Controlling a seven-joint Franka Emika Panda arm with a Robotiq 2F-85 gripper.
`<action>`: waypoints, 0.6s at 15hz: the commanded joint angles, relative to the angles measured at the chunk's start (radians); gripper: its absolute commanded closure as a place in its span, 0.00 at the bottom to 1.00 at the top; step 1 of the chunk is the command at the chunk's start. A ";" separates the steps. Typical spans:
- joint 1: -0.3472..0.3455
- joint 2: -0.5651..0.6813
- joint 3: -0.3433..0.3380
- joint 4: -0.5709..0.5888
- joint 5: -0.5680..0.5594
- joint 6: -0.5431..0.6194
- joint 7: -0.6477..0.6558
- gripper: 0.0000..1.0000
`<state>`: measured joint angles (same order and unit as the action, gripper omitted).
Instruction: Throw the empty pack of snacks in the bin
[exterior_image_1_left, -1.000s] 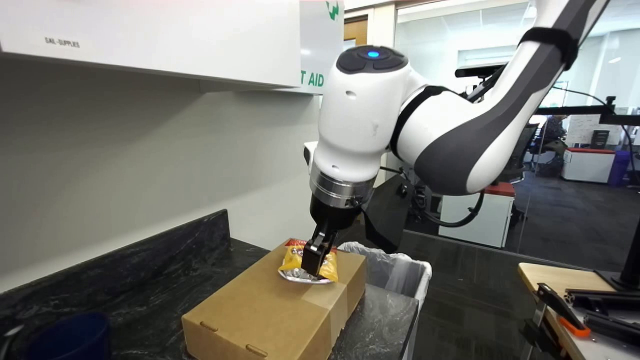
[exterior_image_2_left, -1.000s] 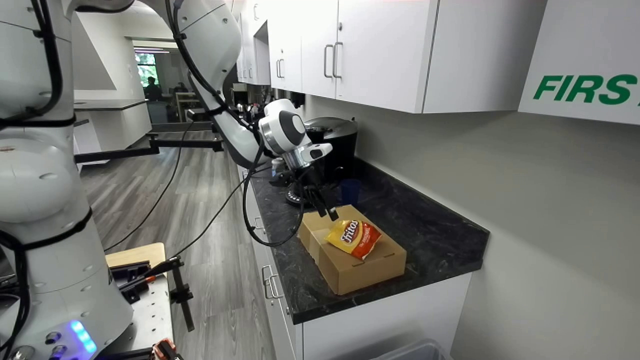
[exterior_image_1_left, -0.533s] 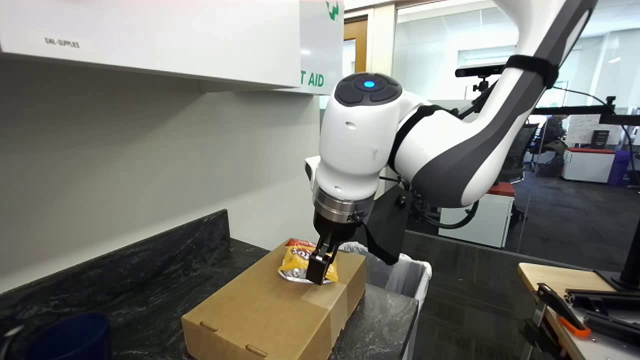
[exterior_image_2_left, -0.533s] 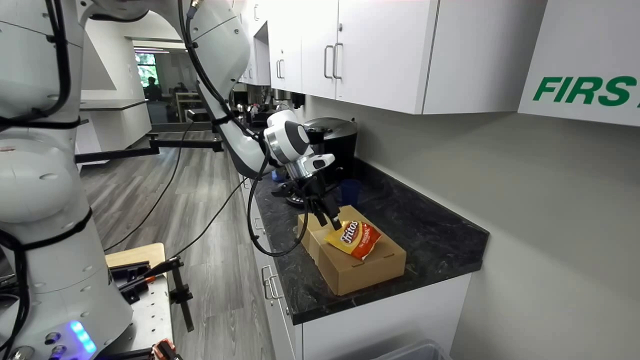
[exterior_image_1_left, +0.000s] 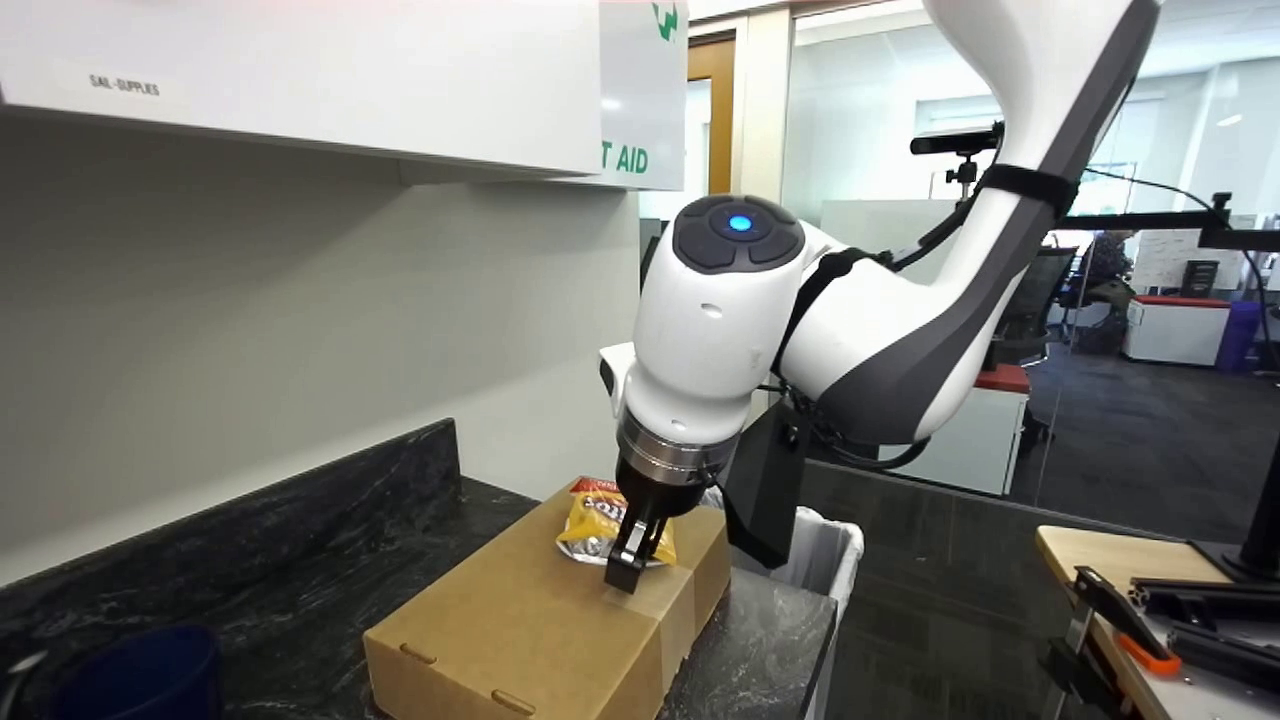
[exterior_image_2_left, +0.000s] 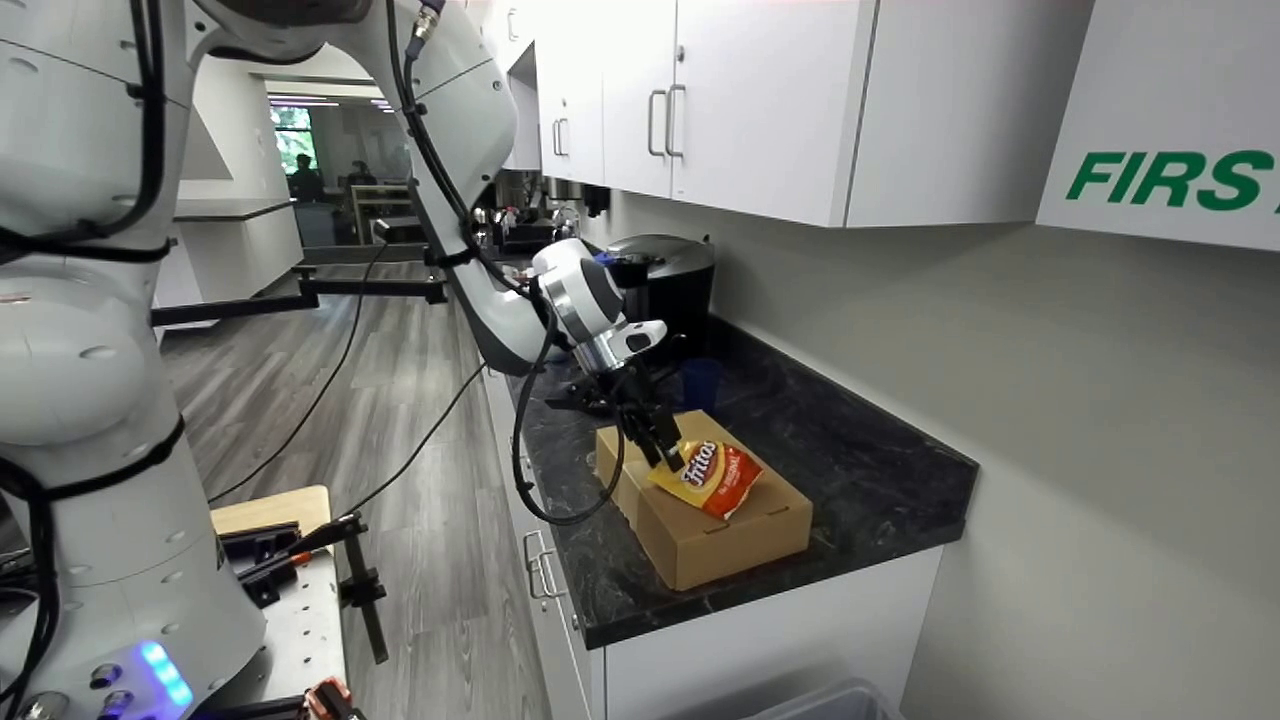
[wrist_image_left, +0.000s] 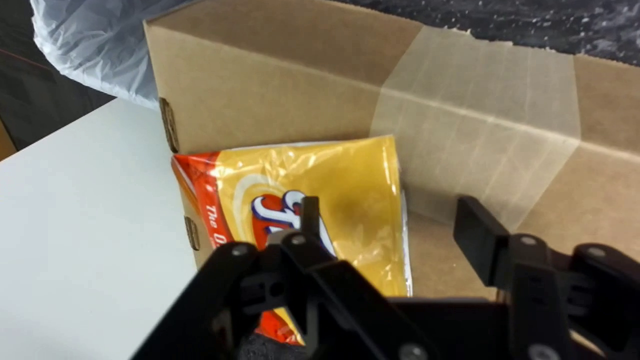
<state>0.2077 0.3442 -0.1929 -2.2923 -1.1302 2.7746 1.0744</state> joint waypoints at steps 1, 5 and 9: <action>0.023 0.016 -0.019 0.018 -0.091 0.010 0.074 0.59; 0.021 -0.004 -0.015 0.016 -0.126 0.001 0.079 0.85; 0.022 -0.017 -0.013 0.013 -0.139 -0.006 0.078 0.98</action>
<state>0.2137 0.3504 -0.1929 -2.2723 -1.2233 2.7774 1.1076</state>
